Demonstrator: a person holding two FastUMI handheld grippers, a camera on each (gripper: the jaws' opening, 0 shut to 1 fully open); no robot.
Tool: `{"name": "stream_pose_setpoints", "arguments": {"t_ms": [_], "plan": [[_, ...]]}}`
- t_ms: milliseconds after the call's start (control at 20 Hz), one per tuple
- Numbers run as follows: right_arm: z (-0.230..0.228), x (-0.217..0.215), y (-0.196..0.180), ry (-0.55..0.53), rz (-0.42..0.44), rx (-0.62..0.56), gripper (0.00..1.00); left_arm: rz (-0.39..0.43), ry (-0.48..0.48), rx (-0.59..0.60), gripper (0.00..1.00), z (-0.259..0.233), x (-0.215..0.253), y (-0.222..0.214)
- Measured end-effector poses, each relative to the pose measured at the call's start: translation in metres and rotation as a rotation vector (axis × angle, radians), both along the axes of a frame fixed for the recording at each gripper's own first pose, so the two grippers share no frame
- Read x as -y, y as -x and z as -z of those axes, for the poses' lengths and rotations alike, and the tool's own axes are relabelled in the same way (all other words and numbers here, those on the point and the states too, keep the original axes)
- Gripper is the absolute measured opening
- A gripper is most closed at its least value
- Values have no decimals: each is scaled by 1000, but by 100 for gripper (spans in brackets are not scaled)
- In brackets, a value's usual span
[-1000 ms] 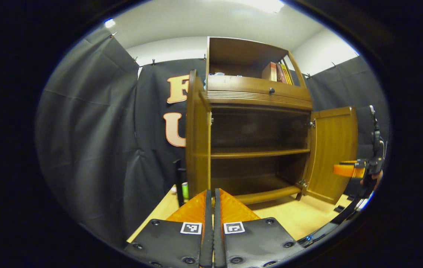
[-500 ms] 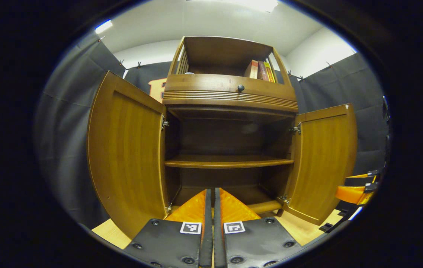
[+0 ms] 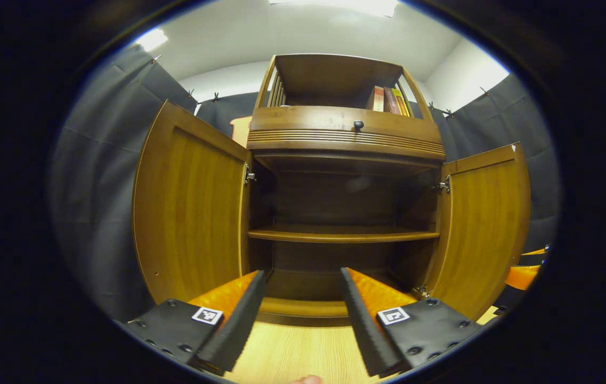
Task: Open the right door of the double-door shoe cabinet with the right hand, and open the left door with the left hand.
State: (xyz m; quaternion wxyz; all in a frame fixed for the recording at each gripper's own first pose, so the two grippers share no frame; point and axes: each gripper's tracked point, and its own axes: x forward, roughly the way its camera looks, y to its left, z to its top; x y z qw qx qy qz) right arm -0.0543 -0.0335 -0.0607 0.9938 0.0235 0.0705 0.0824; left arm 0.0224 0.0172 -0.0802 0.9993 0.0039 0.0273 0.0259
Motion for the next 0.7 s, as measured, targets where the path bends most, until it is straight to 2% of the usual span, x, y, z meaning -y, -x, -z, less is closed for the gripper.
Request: {"name": "stream_pose_setpoints", "arguments": {"t_ms": [50,100,250,700], "plan": [[1,-1,0,-3,-2,-2,92,-4,-2,-3,97,0,-2,1],[1,-2,-1,-6,-5,-3,92,-11,-4,1,99,-2,-4,3],[3,-7,-3,-18,-14,-9,92,-27,-8,29,95,-10,-10,8],[9,-12,-1,-26,-19,-24,92,-14,-88,62,95,-18,-7,10]]}}
